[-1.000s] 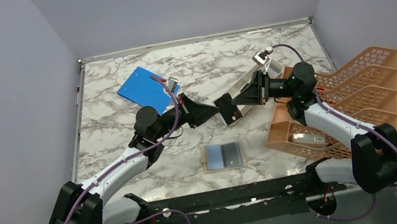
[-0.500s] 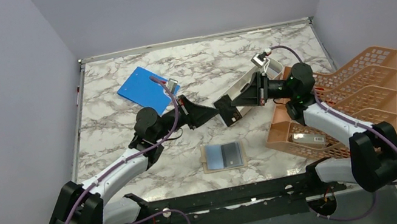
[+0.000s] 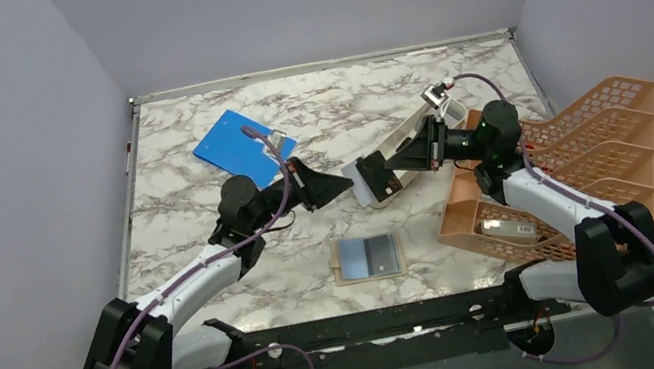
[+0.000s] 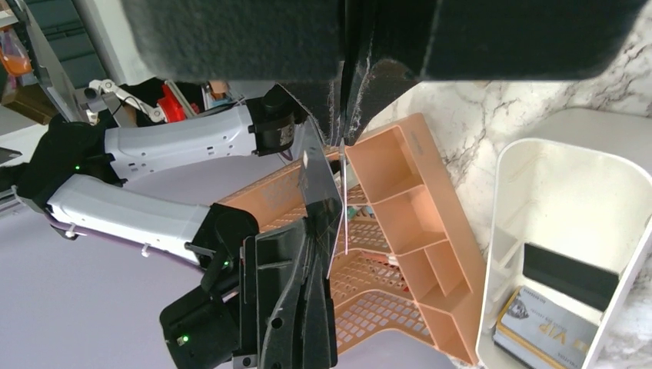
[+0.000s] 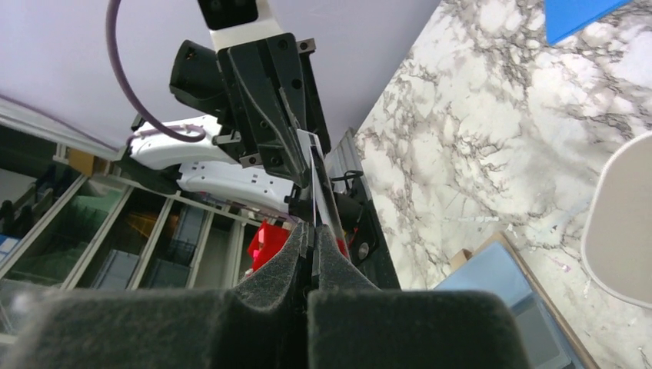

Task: Put the credit cards into the card holder
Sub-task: Place the credit card in the storage box.

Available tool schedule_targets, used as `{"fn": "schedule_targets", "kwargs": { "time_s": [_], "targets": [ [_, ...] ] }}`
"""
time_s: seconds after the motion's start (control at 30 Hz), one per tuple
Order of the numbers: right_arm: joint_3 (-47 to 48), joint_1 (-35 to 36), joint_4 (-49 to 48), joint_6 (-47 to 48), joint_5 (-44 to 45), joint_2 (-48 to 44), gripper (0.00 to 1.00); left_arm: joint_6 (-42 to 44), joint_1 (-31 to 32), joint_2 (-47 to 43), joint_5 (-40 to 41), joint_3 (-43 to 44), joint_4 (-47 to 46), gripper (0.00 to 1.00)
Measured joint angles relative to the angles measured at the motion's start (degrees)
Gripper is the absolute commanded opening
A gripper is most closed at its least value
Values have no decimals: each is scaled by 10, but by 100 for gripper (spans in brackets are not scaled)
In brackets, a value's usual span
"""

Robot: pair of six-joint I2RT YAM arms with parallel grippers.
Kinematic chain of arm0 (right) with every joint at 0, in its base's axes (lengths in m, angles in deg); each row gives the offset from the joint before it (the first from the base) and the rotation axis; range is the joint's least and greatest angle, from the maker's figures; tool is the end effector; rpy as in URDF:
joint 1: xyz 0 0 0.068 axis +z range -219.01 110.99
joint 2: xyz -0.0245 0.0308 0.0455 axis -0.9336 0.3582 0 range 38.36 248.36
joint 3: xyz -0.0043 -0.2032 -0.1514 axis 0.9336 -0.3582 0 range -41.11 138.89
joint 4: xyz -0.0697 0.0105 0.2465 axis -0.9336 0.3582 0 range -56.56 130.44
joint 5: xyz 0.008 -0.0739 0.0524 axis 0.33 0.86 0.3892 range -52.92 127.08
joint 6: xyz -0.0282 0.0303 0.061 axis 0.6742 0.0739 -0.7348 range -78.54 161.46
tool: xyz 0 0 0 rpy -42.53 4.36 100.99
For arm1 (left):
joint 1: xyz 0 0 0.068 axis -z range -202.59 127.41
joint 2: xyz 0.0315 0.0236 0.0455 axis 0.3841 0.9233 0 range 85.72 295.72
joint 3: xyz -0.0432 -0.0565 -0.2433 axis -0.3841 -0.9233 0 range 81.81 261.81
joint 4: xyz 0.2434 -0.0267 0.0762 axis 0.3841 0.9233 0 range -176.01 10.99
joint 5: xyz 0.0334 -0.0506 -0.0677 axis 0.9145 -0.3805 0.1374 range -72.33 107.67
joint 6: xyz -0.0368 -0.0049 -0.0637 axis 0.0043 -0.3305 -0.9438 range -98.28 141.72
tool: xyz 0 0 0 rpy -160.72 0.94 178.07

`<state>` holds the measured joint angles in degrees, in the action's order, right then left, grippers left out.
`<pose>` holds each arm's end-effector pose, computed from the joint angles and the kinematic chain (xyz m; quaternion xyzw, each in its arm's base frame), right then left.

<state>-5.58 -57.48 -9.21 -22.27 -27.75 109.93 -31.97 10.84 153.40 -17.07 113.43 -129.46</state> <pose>0.2547 0.1089 0.2640 -0.1125 0.6803 0.6673 0.2815 0.2144 -0.1834 0.2626 0.1099 0.6596 -0.6369 0.3837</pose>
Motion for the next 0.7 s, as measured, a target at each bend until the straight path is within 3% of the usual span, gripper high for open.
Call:
{"fn": "schedule_targets", "kwargs": {
  "time_s": [0.17,0.4,0.7],
  "targets": [
    [21,0,115,79,40,-6,1,17,0,4,1,0,52,0],
    [77,0,275,204,140,-32,1,52,0,24,12,5,204,0],
    [84,0,353,282,245,-2,1,78,19,65,23,4,342,0]
  ]
}}
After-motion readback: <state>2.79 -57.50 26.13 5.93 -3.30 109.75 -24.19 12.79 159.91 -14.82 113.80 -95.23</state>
